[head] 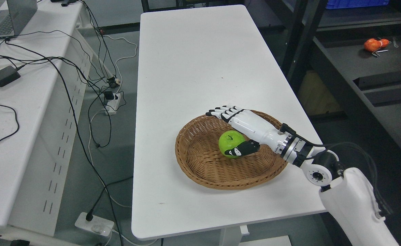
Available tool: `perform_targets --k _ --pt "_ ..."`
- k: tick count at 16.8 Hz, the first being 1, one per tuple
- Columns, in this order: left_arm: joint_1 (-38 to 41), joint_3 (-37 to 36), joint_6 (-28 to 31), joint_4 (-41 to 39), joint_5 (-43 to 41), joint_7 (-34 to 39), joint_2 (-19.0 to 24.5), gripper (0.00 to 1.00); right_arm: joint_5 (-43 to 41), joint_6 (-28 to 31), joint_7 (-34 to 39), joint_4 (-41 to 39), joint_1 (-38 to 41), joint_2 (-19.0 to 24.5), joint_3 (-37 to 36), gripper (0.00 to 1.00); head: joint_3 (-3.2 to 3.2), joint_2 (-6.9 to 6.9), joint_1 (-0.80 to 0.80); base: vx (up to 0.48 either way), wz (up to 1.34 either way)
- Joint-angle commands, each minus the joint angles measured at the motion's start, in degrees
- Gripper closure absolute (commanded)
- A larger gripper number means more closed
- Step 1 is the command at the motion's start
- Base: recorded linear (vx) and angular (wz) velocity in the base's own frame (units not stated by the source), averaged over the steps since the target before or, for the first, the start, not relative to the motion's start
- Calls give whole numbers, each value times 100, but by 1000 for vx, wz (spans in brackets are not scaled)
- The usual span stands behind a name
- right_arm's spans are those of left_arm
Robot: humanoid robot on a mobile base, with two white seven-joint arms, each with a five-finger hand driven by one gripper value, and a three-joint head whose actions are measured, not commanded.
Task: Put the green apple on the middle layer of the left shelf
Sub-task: 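Reach the right hand over the basket and close it around the green apple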
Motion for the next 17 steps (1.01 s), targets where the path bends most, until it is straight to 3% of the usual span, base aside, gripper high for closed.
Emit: perform_targets --k 1,6,15,17 --pt "0 0 3 -4 0 -1 100 0 313 -89 10 1204 -380 164 793 0 0 0 0 0 0" --pt "0 0 3 -4 0 -1 100 0 296 -247 1 1442 -380 -257 724 0 0 0 0 0 0" --pt "0 0 3 4 0 -1 100 0 138 -273 -8 1442 -372 -635 601 0 0 0 0 0 0" --pt "0 0 3 -4 0 -1 100 0 129 -291 -8 1433 -345 -662 425 8 0 0 0 0 0"
